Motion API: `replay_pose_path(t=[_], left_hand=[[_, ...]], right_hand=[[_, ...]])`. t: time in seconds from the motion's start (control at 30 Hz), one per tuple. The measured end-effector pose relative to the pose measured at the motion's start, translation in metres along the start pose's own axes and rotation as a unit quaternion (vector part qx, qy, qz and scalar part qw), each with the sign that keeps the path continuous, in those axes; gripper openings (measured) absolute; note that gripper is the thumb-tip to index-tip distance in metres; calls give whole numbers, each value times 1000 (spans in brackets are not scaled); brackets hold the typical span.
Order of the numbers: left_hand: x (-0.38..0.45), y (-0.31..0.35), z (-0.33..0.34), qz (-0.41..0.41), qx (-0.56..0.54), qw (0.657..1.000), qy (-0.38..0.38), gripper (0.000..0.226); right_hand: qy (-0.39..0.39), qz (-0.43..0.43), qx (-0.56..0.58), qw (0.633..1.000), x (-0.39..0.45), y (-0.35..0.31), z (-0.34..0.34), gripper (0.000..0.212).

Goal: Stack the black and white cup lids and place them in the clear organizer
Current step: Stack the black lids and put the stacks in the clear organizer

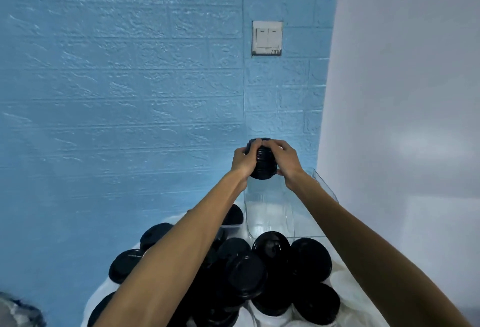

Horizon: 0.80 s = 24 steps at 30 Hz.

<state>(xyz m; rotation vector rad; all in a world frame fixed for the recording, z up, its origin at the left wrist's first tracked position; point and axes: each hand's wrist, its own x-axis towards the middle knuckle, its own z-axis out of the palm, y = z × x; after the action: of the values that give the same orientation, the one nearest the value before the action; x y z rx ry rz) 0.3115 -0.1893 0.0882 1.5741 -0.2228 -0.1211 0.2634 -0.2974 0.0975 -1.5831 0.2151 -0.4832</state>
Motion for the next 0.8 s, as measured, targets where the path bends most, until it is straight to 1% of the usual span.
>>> replay_pose_path(t=[0.07, 0.17, 0.2, 0.27, 0.33, 0.37, 0.4, 0.5, 0.57, 0.67, 0.7, 0.8], left_hand=[[9, -9, 0, -11, 1, 1000, 0, 51], [17, -25, -1, -12, 28, 999, -7, 65], [18, -29, -2, -4, 37, 999, -6, 66], [21, -39, -3, -2, 49, 999, -8, 67], [19, -44, -3, 5, 69, 998, -2, 80], [18, -46, -3, 3, 93, 996, 4, 88], [18, -49, -3, 2, 122, 992, 11, 91], [14, -50, -3, 5, 214, 977, 21, 74], [15, -54, -3, 9, 238, 971, 22, 72], [16, -60, -3, 4, 232, 972, 22, 75], [17, -62, -4, -5, 216, 976, 16, 79], [24, -71, -2, -17, 145, 989, -7, 103]], right_hand=[[3, 12, 3, 1000, 10, 11, -1, 45], [2, 29, -1, 1000, 23, 29, -2, 59], [0, 33, -2, 999, 24, 34, -1, 58], [-15, 41, 1, 999, 26, 43, 1, 47], [-33, 52, 9, 998, 27, 49, 3, 40], [-38, 55, 12, 998, 26, 50, 3, 39], [-41, 58, 14, 997, 26, 50, 3, 38], [-51, 72, 5, 996, 23, 48, 3, 39], [-61, 90, 3, 994, 21, 46, 3, 38], [-80, 116, 13, 990, 18, 38, 3, 31], [-85, 123, 12, 989, 18, 36, 2, 28], [-91, 134, 10, 987, 21, 36, 3, 28]])
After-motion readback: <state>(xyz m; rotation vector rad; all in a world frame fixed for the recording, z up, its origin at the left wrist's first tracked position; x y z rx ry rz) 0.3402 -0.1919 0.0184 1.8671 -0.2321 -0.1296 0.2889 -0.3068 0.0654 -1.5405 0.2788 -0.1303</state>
